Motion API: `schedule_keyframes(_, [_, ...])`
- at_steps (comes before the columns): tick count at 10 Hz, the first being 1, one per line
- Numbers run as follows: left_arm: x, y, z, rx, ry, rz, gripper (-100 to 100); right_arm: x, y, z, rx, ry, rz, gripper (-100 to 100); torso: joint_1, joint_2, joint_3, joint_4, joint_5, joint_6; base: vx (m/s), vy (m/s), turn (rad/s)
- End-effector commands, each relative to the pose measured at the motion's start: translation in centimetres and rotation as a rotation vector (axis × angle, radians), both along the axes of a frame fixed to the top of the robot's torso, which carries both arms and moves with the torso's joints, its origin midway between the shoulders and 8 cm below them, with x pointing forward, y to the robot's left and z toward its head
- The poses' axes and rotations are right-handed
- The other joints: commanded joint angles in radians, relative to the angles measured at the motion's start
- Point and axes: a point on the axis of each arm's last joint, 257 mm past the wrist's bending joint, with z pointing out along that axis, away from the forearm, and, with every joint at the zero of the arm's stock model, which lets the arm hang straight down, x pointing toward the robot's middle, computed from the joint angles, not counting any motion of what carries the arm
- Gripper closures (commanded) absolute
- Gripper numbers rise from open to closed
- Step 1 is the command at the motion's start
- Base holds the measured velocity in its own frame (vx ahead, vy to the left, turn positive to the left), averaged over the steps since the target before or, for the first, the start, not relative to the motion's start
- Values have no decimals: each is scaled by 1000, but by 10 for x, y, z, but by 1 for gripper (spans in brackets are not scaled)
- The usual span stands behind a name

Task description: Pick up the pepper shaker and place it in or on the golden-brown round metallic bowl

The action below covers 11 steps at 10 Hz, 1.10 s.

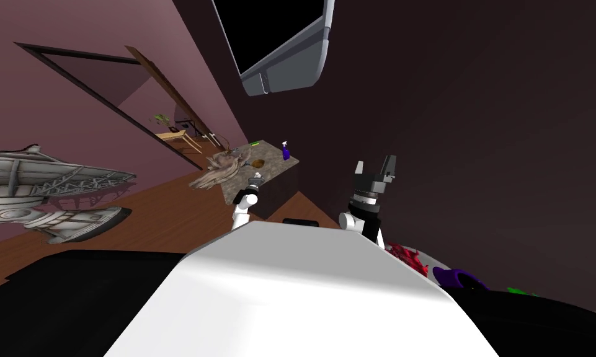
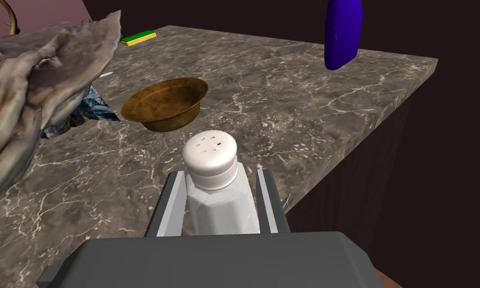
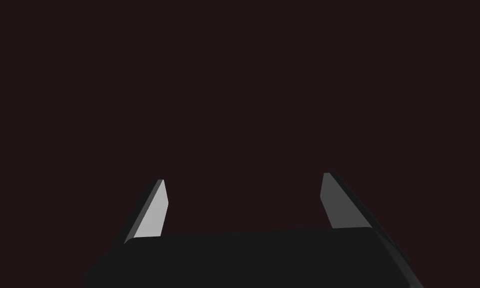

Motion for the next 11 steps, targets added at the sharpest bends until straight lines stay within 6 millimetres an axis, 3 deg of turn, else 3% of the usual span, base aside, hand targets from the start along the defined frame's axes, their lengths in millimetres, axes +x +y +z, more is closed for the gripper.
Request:
schedule_keyframes(1, [-1,13,9,-14,-5,14,100,0,0,0,0,0,0,0,0,0,0,0,0,0,-65,24,-95])
schedule_keyframes(3, [3,26,15,-36,-13,31,100,0,0,0,0,0,0,0,4,-10,-5,-2,1,-1,69,38,7])
schedule_keyframes(7, [19,44,19,-79,-22,54,100,0,0,0,0,1,-1,0,5,-33,-19,-7,2,0,260,37,83])
schedule_keyframes(11, [34,56,18,-110,-21,69,100,0,0,0,0,0,0,0,8,-28,-17,-6,3,-1,236,49,92])
